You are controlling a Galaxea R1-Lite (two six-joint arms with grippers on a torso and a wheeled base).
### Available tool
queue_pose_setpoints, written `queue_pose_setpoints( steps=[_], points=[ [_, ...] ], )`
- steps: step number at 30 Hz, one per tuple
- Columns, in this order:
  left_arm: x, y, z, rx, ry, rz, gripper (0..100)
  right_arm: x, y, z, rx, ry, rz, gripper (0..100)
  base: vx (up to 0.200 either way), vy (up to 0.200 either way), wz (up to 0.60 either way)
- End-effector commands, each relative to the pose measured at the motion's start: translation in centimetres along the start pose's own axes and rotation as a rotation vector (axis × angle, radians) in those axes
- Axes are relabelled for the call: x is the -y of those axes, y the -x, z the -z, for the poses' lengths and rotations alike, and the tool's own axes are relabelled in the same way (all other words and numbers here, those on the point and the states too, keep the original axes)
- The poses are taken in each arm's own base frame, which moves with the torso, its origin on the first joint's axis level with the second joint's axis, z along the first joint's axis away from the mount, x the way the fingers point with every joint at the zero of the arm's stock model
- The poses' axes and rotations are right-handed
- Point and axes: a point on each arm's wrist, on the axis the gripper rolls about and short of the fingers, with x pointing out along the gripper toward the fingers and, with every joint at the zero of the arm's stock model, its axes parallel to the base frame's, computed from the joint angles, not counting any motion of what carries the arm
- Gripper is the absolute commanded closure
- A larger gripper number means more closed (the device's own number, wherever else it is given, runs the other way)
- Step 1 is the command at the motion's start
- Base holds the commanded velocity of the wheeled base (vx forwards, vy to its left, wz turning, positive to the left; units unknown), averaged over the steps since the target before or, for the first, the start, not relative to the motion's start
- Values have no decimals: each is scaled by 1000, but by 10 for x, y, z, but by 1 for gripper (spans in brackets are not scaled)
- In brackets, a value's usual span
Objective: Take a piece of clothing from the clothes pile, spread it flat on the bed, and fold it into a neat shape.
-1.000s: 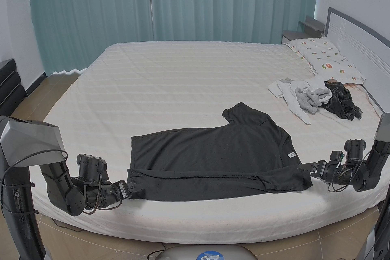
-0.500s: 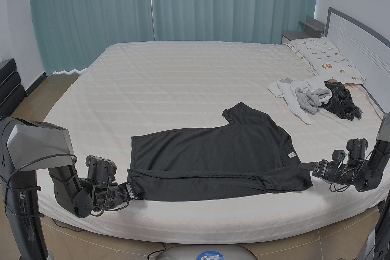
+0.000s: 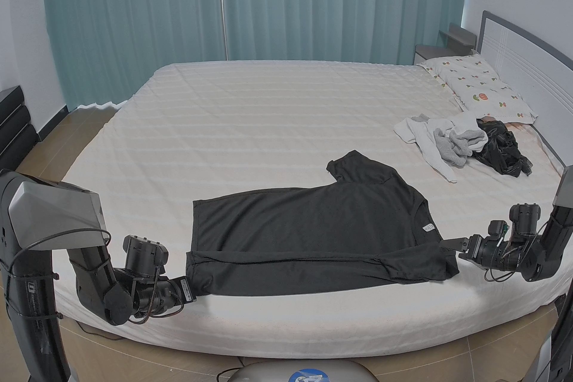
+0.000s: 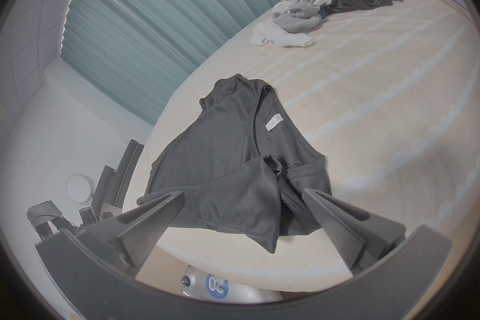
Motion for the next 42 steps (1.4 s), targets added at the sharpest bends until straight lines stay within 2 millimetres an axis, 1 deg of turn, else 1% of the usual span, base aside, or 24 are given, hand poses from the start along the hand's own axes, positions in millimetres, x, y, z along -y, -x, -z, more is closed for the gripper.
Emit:
queue_pose_setpoints(
  steps=[1, 5, 7, 11, 12, 20, 22, 23, 25, 32, 42],
  points=[
    [-1, 2, 0, 8, -10, -19, 100, 0, 0, 1, -3, -1, 1, 0, 0, 0, 0],
    [-5, 2, -2, 12, -10, -28, 100, 1, 0, 1, -5, -1, 2, 0, 0, 0, 0],
    [-11, 2, -4, 15, -20, -41, 100, 1, 0, 1, -4, -1, 3, 0, 0, 0, 0],
    [-12, 0, -3, 9, -22, -46, 100, 1, -1, 1, -6, -2, 2, 0, 0, 0, 0],
    [-12, 0, -3, 9, -26, -46, 0, 1, 0, 2, -7, -3, 4, 0, 0, 0, 0],
    [-11, 2, -5, 19, -33, -33, 0, 1, 0, 2, -9, -5, 3, 0, 0, 0, 0],
    [-10, 5, -9, 36, -32, -24, 0, 0, 2, 1, -5, -4, 5, 0, 0, 0, 0],
    [-8, 7, -16, 60, -19, -14, 0, 0, 2, 3, -8, -7, 6, 0, 0, 0, 0],
    [-6, 9, -22, 84, -13, -3, 0, 1, 3, 4, -9, -10, 7, 0, 0, 0, 0],
    [-2, 9, -30, 114, 54, 15, 0, 1, -1, 8, -30, -15, 3, 0, 0, 0, 0],
    [-3, 9, -29, 112, 56, 16, 0, 1, -2, 8, -31, -13, 1, 0, 200, 0, 0]
  ],
)
